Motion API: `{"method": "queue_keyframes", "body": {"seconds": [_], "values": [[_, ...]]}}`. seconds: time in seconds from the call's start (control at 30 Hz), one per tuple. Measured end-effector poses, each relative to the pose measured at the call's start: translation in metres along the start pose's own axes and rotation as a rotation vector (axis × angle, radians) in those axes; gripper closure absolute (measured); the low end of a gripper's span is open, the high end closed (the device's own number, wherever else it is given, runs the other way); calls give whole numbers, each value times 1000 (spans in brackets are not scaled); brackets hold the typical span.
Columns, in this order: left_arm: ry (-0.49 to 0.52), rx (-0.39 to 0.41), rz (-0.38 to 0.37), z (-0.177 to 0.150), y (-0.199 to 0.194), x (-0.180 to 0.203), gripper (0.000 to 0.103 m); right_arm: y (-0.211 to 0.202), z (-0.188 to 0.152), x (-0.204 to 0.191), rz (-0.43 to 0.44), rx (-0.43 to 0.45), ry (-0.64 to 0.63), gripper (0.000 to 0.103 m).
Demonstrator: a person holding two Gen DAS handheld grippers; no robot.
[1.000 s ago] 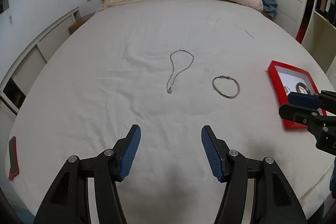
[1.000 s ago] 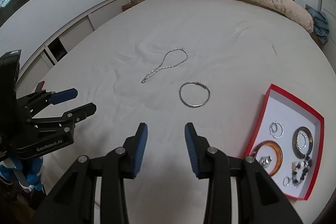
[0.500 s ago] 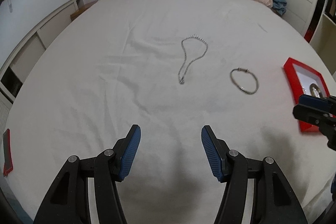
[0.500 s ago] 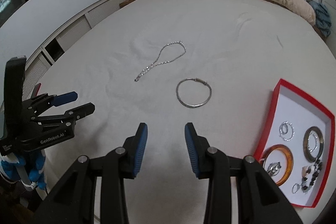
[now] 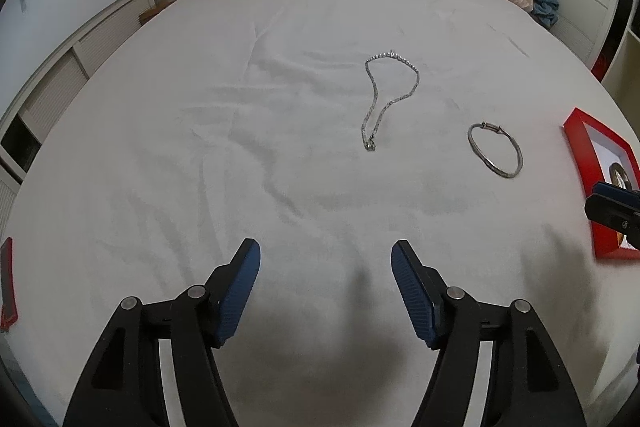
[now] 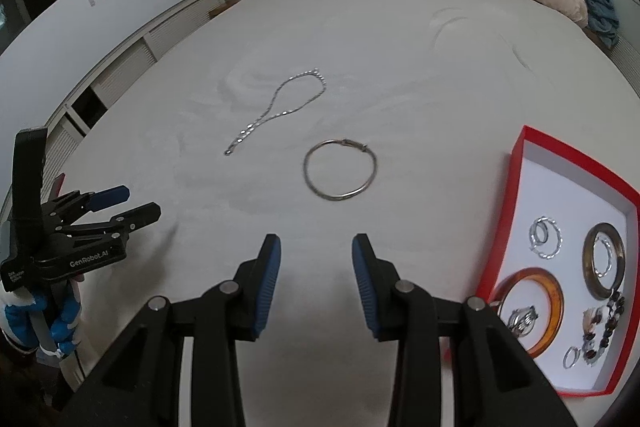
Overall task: Organize jewelry
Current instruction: 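Withdraw both tools and move toward the chain necklace and silver cuff bangle, then grasp the chain necklace with the left tool while the right tool grasps the silver cuff bangle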
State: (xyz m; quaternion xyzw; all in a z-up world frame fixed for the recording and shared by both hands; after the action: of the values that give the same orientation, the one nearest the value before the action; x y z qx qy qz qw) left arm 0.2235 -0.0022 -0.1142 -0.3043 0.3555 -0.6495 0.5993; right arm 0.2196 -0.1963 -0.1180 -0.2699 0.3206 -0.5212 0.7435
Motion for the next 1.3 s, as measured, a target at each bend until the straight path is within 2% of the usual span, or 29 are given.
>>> {"method": "queue_keyframes", "body": {"seconds": [0.4,0.67,1.0,1.3], "values": [[29,41,-16,37,21,13,36,18,28,21,-18,12,0,67],[56,77,-1,64,33,23,36,33,41,24,-27,8,-9,67],[83,96,-1,83,54,39,36,58,49,25,-51,-25,-4,67],[105,82,0,92,74,50,36,88,55,35,-87,-97,-2,67]]}}
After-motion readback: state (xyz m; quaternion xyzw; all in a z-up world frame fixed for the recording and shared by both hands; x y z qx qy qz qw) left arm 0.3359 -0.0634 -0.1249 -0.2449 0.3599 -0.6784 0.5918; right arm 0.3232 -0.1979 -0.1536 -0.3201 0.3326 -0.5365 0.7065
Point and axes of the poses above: each gripper's, at about its wrist camera, not at the fingertips, and y roughly the way its jaws point, x to its right, z to its top, the point moved 5 cm from there along y, roughly the way its jaws point, and after that the axes turned 2 degrees about x, right-handed, at the moved point
